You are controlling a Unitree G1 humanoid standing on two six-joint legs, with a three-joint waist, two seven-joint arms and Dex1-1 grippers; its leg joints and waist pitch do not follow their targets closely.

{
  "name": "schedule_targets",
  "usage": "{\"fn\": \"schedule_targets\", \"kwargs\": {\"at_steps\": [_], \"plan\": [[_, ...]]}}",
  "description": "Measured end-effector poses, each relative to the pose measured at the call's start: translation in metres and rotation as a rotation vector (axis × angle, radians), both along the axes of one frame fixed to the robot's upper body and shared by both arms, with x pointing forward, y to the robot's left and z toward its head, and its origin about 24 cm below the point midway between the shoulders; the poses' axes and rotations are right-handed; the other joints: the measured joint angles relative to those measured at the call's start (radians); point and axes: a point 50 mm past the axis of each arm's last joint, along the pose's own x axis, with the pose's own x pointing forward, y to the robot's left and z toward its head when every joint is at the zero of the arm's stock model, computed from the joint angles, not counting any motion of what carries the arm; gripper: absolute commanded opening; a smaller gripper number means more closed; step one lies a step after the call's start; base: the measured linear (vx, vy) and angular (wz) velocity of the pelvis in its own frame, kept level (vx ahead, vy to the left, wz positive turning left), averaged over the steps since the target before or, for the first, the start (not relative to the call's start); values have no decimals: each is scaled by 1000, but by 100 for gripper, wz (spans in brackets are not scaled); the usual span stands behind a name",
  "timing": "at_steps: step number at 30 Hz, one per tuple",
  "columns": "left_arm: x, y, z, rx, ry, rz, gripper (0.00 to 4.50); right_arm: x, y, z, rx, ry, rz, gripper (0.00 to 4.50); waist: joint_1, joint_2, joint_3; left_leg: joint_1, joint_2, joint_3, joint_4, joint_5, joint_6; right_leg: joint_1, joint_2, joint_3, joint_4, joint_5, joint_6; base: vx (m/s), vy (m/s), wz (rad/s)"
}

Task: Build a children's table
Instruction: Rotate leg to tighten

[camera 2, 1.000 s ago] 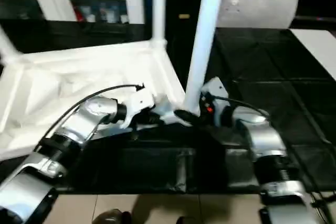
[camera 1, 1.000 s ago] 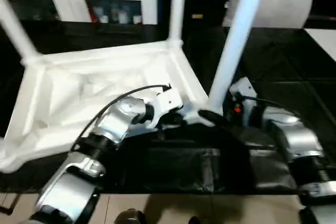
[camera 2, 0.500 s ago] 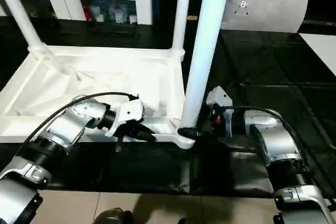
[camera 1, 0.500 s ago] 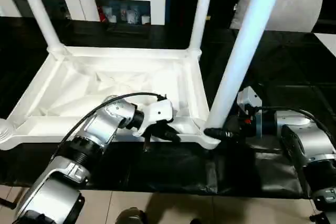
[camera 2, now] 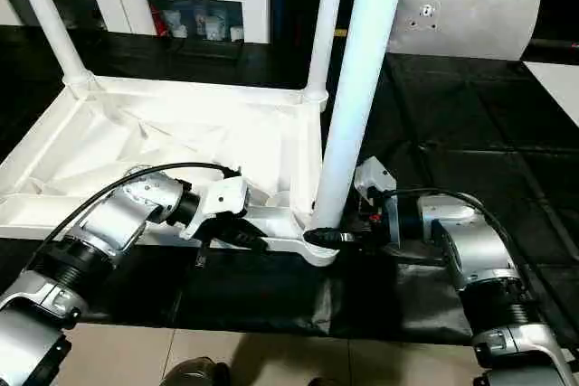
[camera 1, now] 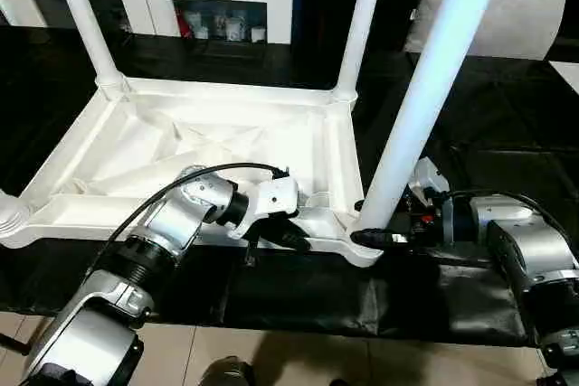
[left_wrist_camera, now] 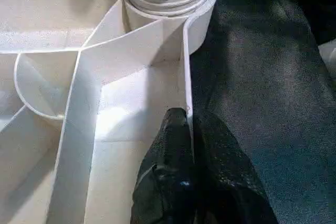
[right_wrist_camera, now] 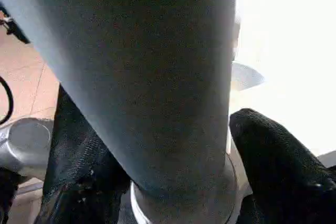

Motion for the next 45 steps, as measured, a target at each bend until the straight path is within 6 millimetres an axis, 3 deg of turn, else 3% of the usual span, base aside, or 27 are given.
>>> {"fn": "schedule_targets", "kwargs": {"at_steps": [9,16,23,27,31,32,33,35,37,41,45], "plan": [[-1,0,0,-1,-3,-2,0,-1,1,3,-2,-8,11,219,0,0,0,0,0,0,1,0,0,0,0,0,1,0,0,0,0,0],[3,2,-3,-16,15,90,0,2,9,-1,19,-14,-104,210,-6,0,-1,3,0,0,2,0,0,1,0,0,3,1,-1,0,0,0],[24,-21,-5,-48,-5,403,0,38,24,-5,4,-40,-566,205,-65,0,-2,3,0,0,5,2,-3,1,0,0,0,2,-2,0,0,0],[31,-37,-5,-64,-22,533,0,55,35,-3,-3,-51,-789,204,-81,0,-2,3,0,0,5,2,-3,-1,0,0,0,4,-2,0,0,0],[34,-45,-4,-63,-44,567,0,62,42,-2,-13,-82,-885,204,-82,0,-2,3,1,0,2,2,-3,-1,0,0,0,8,-3,0,0,0],[34,-45,-3,-63,-46,567,0,63,42,-2,-14,-90,-886,256,-80,0,-2,2,1,0,1,2,-3,-2,0,0,-1,8,-2,0,0,0],[34,-45,-3,-64,-48,567,0,63,42,-1,-13,-94,-885,269,-77,0,-2,2,1,0,0,2,-2,-2,0,0,-1,7,-2,0,0,0],[34,-45,-3,-66,-51,561,0,62,43,-2,-11,-92,-878,271,-71,0,-2,2,1,0,-1,2,-1,-3,0,-1,-1,7,-2,0,0,0],[34,-45,-3,-65,-55,554,0,62,42,-2,-8,-93,-869,309,-68,0,-2,2,1,0,-1,2,-1,-3,0,-1,-1,7,-2,0,0,0],[33,-40,-3,-55,-85,503,0,59,40,-2,-9,-105,-807,341,-60,0,-1,2,1,0,0,2,-2,-3,0,-1,-1,7,-2,0,0,0],[33,-30,-3,-46,-92,453,0,51,30,-1,-48,-149,-651,370,-51,0,-1,2,1,0,0,2,-2,-2,0,-1,-1,7,-2,0,0,0]]}}
